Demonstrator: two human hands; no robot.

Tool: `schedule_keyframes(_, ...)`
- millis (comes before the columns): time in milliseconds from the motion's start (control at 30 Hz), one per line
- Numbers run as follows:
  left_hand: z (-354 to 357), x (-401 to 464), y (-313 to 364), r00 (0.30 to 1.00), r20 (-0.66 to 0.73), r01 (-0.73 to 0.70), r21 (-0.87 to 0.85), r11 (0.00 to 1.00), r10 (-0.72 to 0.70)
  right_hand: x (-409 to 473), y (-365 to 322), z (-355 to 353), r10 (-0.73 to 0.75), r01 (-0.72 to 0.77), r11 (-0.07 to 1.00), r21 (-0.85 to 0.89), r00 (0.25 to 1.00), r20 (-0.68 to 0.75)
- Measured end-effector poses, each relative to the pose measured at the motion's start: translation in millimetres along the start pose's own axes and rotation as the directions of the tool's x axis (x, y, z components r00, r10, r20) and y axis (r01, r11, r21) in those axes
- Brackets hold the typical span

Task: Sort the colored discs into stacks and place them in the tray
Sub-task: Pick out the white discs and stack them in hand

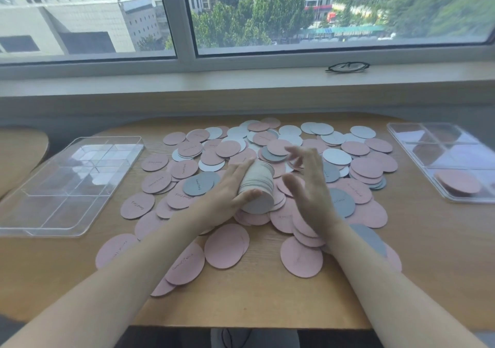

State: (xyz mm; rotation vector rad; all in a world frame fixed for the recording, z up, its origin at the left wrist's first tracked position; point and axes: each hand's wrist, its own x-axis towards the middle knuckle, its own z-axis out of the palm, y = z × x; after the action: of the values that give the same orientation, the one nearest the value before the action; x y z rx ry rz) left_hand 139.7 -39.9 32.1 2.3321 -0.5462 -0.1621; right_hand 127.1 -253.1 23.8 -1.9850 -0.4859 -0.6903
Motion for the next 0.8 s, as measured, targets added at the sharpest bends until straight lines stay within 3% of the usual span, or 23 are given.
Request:
schedule_keyframes(100,2,0,0,1.000,-0.001,0.002,-0.006,1.000,-0.002,1,8,-4,-0.120,0.058,0.959,-0.277,0.970,-0.211)
schedule_keyframes(167,2,-1,0,1.000,-0.004,0.004,-0.002,1.000,-0.004,-1,11,-2,-0.162,0.060,0.880,-0.471,0.971,-0.178)
schedule_keyframes(233,1,-2,0,1.000,-0.004,0.004,0.002,1.000,-0.004,-2,10,2,-0.157,0.080,0.834,-0.547,0.983,-0.096)
schedule_keyframes(300,1,-3,1,1.000,0.004,0.008,-0.005,1.000,-0.008,1,5,4,-0.086,0.098,0.869,-0.484,0.995,0.048)
schedule_keyframes(367,0,-3,1,1.000,0.012,0.016,-0.023,1.000,-0.015,5,2,3,0.050,0.052,0.933,-0.356,0.961,0.272)
schedule_keyframes(467,-1,-3,0,0.999,0.025,0.027,-0.019,0.999,-0.026,8,-3,-2,0.267,-0.121,0.950,-0.289,0.794,0.546)
schedule_keyframes(567,-1,-2,0,0.999,0.043,0.029,-0.002,1.000,-0.029,6,-2,3,0.348,-0.134,0.918,-0.373,0.723,0.597)
schedule_keyframes(800,-17,-7,-5,0.992,0.102,0.060,0.097,0.993,-0.070,17,-9,19,0.347,-0.122,0.919,-0.376,0.705,0.618)
